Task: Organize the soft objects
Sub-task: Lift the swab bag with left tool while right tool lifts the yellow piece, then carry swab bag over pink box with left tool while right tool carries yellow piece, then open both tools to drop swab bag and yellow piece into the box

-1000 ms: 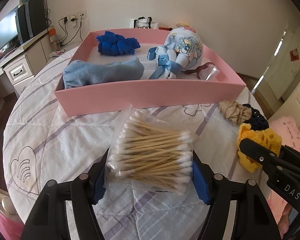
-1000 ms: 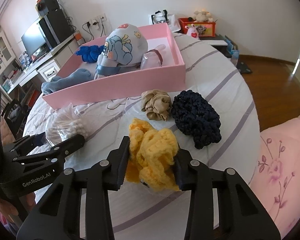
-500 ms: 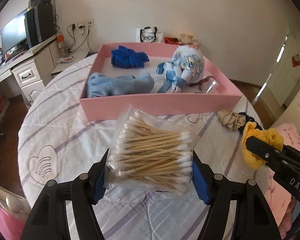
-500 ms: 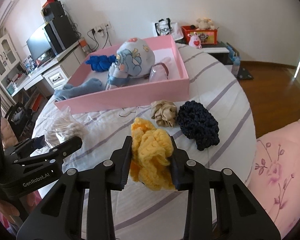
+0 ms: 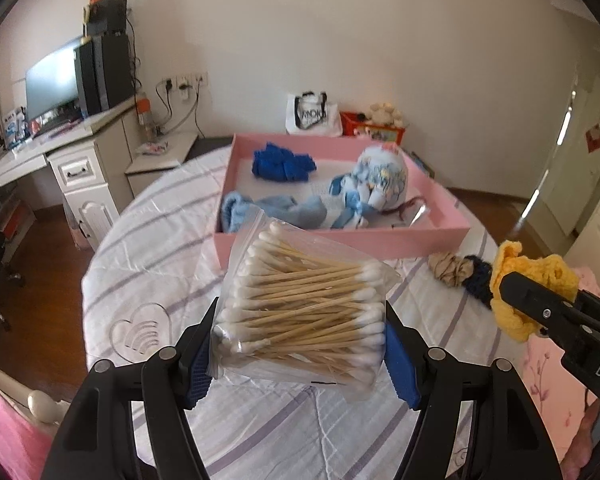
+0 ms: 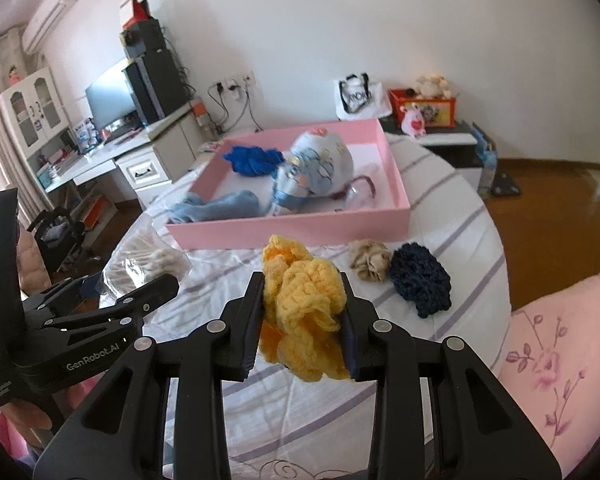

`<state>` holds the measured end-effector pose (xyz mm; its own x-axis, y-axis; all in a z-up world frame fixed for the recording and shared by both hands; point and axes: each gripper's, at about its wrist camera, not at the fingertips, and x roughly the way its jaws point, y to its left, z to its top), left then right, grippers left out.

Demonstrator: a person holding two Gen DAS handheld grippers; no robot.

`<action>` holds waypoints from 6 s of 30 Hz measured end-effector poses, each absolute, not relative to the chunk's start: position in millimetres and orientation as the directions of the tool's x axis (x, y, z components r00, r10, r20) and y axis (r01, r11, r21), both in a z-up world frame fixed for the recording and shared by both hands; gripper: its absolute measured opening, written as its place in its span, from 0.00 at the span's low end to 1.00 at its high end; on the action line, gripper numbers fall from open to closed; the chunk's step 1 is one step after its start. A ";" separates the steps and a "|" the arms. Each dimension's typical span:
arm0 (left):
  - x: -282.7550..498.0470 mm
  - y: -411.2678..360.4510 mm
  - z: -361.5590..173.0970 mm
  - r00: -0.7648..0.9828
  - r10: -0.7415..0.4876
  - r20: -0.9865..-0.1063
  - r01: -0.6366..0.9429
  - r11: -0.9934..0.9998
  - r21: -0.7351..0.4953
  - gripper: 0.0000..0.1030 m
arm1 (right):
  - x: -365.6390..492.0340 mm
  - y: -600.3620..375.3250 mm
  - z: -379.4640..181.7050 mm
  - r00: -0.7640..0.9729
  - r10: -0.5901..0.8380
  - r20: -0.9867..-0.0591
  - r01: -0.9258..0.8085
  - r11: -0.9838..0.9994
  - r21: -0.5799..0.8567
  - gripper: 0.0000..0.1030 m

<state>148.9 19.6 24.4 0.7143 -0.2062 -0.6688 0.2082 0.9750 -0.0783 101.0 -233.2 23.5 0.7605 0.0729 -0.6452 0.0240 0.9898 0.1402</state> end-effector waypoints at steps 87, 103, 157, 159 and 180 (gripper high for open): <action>38.2 34.0 92.5 0.886 -0.120 -0.448 0.145 0.989 0.021 0.66 | 69.3 -191.2 98.4 0.904 0.097 -0.417 -0.096 0.995 0.023 0.33; 205.4 -5.3 85.1 0.763 -0.100 -0.639 0.167 0.985 0.045 0.66 | 170.8 -207.8 34.0 0.785 0.104 -0.611 -0.049 0.993 0.105 0.33; 544.3 -16.4 26.5 0.580 -0.233 -0.780 0.256 0.962 -0.097 0.95 | 386.7 -252.3 30.0 0.652 -0.058 -0.756 0.073 0.997 -0.013 0.69; 542.3 -14.8 26.2 0.582 -0.232 -0.779 0.252 0.963 -0.098 0.96 | 380.8 -253.5 34.4 0.663 -0.063 -0.746 0.078 0.997 -0.015 0.77; 466.0 -3.2 61.3 0.653 -0.188 -0.733 0.177 0.980 -0.094 1.00 | 333.2 -254.6 57.4 0.699 -0.105 -0.707 0.133 0.991 -0.016 1.00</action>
<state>466.0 -3.2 61.3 0.6531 -0.1885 -0.7335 0.1771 0.9797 -0.0941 333.2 -254.6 57.4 0.6991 -0.1054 -0.7072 0.1335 0.9909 -0.0157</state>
